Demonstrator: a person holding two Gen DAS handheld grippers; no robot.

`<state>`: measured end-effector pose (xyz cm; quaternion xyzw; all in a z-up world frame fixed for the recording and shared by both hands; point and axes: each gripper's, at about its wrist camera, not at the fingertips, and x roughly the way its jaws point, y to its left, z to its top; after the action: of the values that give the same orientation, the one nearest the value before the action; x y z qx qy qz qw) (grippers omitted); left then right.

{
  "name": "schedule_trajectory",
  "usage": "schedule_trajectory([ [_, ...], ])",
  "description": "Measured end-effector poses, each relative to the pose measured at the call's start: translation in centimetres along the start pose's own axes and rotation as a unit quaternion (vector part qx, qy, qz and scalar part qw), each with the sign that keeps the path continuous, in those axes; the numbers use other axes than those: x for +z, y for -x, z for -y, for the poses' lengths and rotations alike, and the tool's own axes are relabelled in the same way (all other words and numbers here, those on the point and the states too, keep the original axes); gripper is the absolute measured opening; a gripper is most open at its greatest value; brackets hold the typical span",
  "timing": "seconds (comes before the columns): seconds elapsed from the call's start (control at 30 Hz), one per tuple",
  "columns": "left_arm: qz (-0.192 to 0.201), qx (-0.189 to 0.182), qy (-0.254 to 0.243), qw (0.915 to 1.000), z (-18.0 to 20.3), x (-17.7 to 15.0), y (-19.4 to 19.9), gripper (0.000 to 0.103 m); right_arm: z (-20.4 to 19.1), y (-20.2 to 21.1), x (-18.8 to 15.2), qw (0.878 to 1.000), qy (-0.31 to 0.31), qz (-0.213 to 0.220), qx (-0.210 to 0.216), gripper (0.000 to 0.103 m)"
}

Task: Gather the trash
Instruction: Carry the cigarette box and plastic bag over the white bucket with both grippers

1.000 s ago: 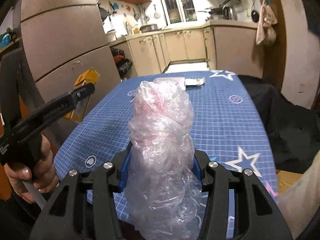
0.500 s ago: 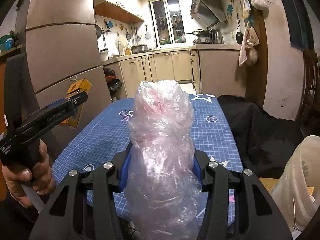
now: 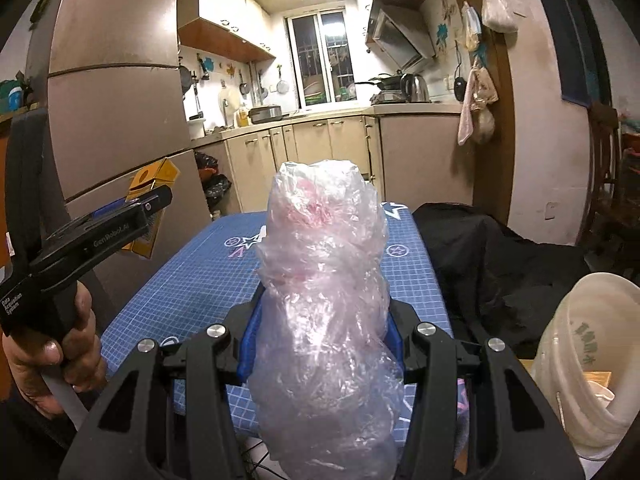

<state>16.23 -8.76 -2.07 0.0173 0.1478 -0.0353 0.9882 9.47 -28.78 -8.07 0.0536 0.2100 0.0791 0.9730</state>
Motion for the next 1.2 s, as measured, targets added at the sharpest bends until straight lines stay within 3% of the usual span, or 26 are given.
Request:
schedule_trajectory([
  [0.43, 0.009, -0.046, -0.034, 0.9983, 5.9, 0.5, -0.2, 0.058, 3.9, 3.3, 0.5, 0.998, -0.028, 0.032, -0.049, 0.047],
  [0.7, 0.008, -0.095, -0.063, 0.9935, 11.5, 0.5, -0.6, 0.058, 8.7, 5.8, 0.1, 0.992, -0.061, 0.050, -0.101, 0.047],
  [0.9, 0.001, -0.154, -0.095, 0.9834, 17.8, -0.3, -1.1, 0.058, 12.7, 8.0, -0.5, 0.983, -0.086, 0.062, -0.148, 0.047],
  [1.2, -0.026, -0.235, -0.148, 0.9604, 27.5, -2.0, -2.7, 0.058, 18.9, 11.9, -2.1, 0.963, -0.106, 0.064, -0.241, 0.047],
])
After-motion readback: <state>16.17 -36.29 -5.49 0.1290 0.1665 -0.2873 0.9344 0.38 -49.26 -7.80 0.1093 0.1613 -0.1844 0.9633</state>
